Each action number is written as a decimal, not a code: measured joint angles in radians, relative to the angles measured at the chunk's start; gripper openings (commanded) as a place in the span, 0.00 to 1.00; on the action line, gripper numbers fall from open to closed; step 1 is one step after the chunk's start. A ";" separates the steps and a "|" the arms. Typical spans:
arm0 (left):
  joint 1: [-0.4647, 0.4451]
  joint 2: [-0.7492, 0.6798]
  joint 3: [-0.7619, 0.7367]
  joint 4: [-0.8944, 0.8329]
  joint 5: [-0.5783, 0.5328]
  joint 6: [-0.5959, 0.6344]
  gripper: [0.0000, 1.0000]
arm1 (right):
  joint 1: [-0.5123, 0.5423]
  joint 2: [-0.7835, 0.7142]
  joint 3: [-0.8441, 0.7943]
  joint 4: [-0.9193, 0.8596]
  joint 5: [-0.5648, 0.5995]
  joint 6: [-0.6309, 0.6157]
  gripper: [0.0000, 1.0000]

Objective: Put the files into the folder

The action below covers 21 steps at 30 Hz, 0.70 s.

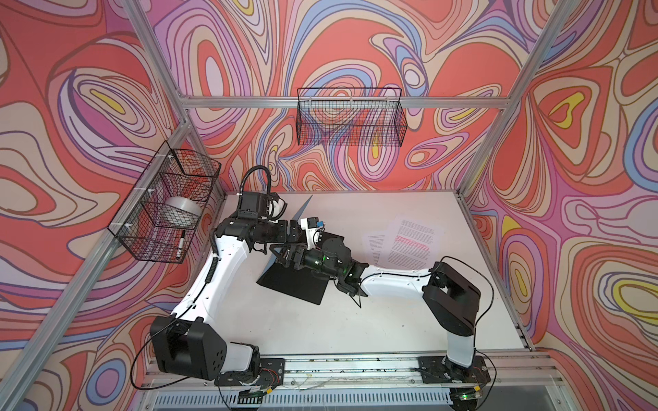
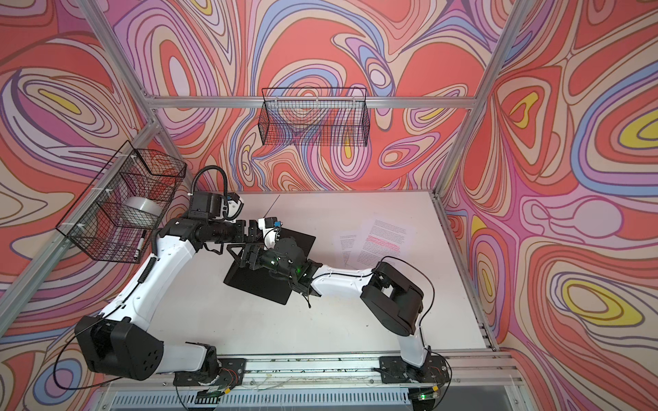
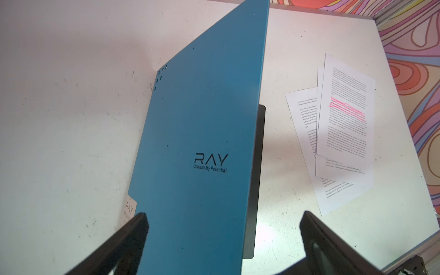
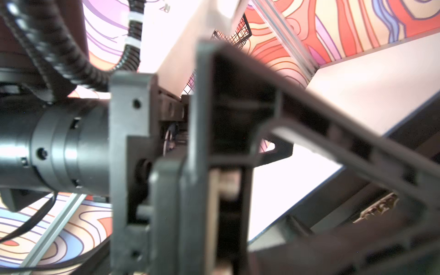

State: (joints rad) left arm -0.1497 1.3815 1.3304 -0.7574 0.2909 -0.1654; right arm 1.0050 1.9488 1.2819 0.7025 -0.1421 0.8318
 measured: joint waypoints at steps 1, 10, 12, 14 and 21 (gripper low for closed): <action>0.000 0.000 0.000 -0.006 0.002 0.005 1.00 | -0.002 0.011 0.002 0.010 -0.006 0.006 0.97; 0.000 0.041 0.037 -0.035 0.005 0.031 0.84 | -0.009 0.040 0.016 0.031 -0.037 0.038 0.97; 0.000 0.057 0.045 -0.036 -0.004 0.038 0.84 | -0.009 0.040 0.018 0.036 -0.040 0.041 0.97; 0.000 0.068 0.047 -0.037 -0.018 0.045 0.84 | -0.009 0.040 0.021 0.042 -0.043 0.045 0.97; 0.000 0.082 0.048 -0.040 -0.055 0.081 0.79 | -0.010 0.042 0.029 0.053 -0.056 0.051 0.97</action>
State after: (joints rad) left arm -0.1501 1.4631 1.3788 -0.7975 0.2356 -0.0845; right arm 0.9955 1.9903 1.3109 0.7559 -0.1982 0.8825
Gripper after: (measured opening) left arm 0.827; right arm 0.967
